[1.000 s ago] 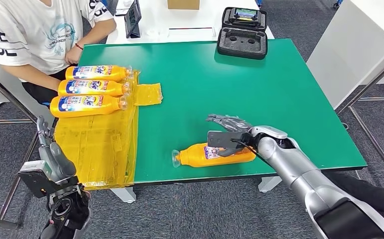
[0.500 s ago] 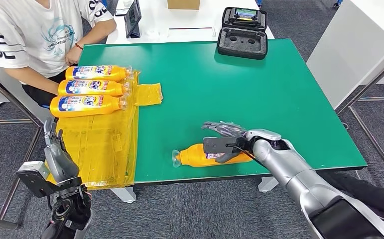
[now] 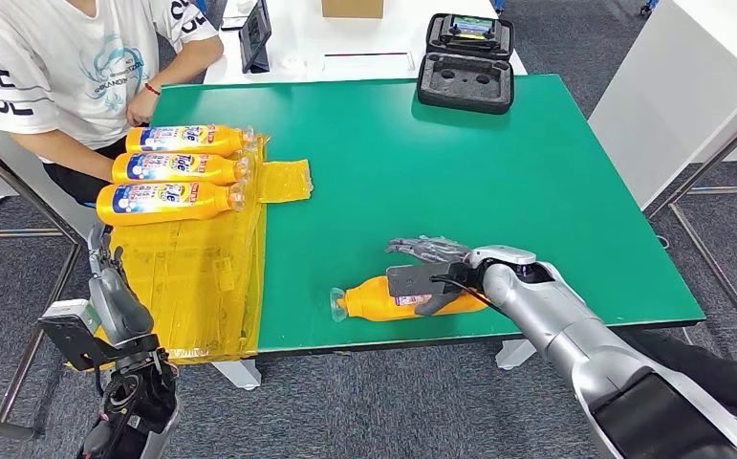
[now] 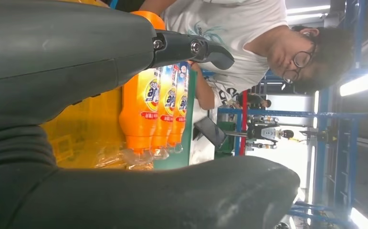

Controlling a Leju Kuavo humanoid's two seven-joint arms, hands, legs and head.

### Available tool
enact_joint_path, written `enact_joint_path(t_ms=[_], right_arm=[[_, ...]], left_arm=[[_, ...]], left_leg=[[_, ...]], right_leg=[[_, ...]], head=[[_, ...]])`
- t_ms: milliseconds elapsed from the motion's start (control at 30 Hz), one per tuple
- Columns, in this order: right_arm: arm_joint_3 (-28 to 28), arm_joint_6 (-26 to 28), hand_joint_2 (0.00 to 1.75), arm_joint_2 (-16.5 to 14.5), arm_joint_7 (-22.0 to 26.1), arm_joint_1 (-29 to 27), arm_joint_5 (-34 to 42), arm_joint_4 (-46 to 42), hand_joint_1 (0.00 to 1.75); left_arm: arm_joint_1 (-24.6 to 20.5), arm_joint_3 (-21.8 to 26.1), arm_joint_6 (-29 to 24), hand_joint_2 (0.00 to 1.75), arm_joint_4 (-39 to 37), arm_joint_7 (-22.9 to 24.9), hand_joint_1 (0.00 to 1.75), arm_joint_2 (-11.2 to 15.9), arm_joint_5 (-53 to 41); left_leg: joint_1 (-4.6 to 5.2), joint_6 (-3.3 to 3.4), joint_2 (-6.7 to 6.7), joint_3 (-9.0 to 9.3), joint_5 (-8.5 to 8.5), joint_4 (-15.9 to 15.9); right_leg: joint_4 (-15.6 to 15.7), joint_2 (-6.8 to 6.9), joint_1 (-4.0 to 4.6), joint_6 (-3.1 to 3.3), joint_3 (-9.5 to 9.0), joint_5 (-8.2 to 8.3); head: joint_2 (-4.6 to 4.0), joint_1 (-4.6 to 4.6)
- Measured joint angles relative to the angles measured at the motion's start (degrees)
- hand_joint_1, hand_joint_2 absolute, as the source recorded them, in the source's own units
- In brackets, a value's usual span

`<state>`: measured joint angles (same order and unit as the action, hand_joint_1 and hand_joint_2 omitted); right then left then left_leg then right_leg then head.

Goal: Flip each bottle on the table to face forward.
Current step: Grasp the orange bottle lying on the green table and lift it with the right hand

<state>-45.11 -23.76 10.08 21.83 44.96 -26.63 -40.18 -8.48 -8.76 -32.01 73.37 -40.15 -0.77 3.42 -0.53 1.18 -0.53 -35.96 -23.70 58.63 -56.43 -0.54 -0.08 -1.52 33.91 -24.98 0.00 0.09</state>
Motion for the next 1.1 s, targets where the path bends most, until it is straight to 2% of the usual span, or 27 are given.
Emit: enact_joint_path(t_ms=[467, 1100], right_arm=[[-2.4, -0.7, 1.75, -0.1, 1.4, 1.2, -0.6, 3.7, 0.00], [-4.2, 0.7, 1.75, 0.3, 0.0, 1.3, -1.0, 6.4, 0.00]], left_arm=[[0.1, 1.1, -0.3, 0.00, -0.3, 0.0, 0.00, -0.2, 0.1], [-1.7, 1.5, 1.4, 0.00, -2.5, 0.0, 0.00, -0.6, 0.1]], left_leg=[[0.00, 0.00, 0.01, 0.00, 0.00, 0.0], [0.00, 0.00, 0.01, 0.01, 0.00, 0.0]], right_leg=[[0.0, 0.00, 0.01, 0.00, 0.00, 0.00], [0.0, 0.00, 0.00, 0.00, 0.01, 0.00]], head=[[0.00, -0.01], [0.00, -0.01]])
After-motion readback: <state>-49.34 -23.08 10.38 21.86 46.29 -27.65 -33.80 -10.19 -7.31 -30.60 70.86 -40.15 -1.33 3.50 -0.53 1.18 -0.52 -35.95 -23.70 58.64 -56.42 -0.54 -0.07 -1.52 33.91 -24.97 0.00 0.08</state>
